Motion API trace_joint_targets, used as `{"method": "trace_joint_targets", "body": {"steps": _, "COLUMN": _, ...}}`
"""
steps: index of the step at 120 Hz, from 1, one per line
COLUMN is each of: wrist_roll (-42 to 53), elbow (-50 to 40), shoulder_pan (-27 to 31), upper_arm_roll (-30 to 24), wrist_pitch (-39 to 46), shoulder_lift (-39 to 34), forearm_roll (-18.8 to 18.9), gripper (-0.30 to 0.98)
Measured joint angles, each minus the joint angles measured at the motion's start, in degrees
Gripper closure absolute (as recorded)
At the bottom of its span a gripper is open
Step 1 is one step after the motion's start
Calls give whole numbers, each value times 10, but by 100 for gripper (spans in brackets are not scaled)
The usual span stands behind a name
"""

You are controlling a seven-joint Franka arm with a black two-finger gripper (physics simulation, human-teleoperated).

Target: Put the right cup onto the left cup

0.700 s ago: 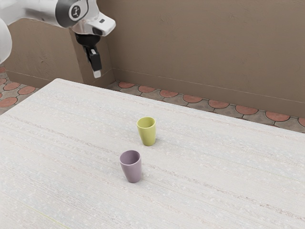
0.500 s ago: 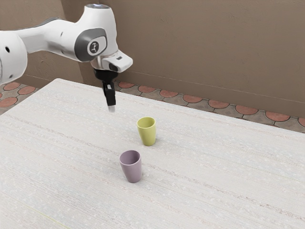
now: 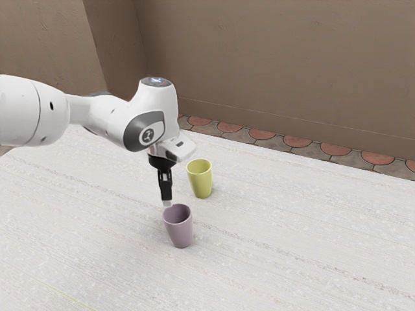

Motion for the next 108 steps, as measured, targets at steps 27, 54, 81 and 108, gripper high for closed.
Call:
{"method": "trace_joint_targets", "body": {"steps": 27, "wrist_roll": -5, "elbow": 4, "shoulder_pan": -9, "upper_arm_roll": -8, "wrist_pitch": 30, "shoulder_lift": 23, "forearm_roll": 9, "gripper": 7}}
{"method": "trace_joint_targets", "body": {"steps": 54, "wrist_roll": -18, "elbow": 6, "shoulder_pan": -12, "upper_arm_roll": -21, "wrist_pitch": 45, "shoulder_lift": 39, "forearm_roll": 9, "gripper": 56}}
{"method": "trace_joint_targets", "body": {"steps": 81, "wrist_roll": -42, "elbow": -1, "shoulder_pan": -15, "upper_arm_roll": -23, "wrist_pitch": 58, "shoulder_lift": 42, "forearm_roll": 1, "gripper": 71}}
{"method": "trace_joint_targets", "body": {"steps": 108, "wrist_roll": -62, "elbow": -14, "shoulder_pan": -15, "upper_arm_roll": -23, "wrist_pitch": 63, "shoulder_lift": 34, "forearm_roll": 0, "gripper": 76}}
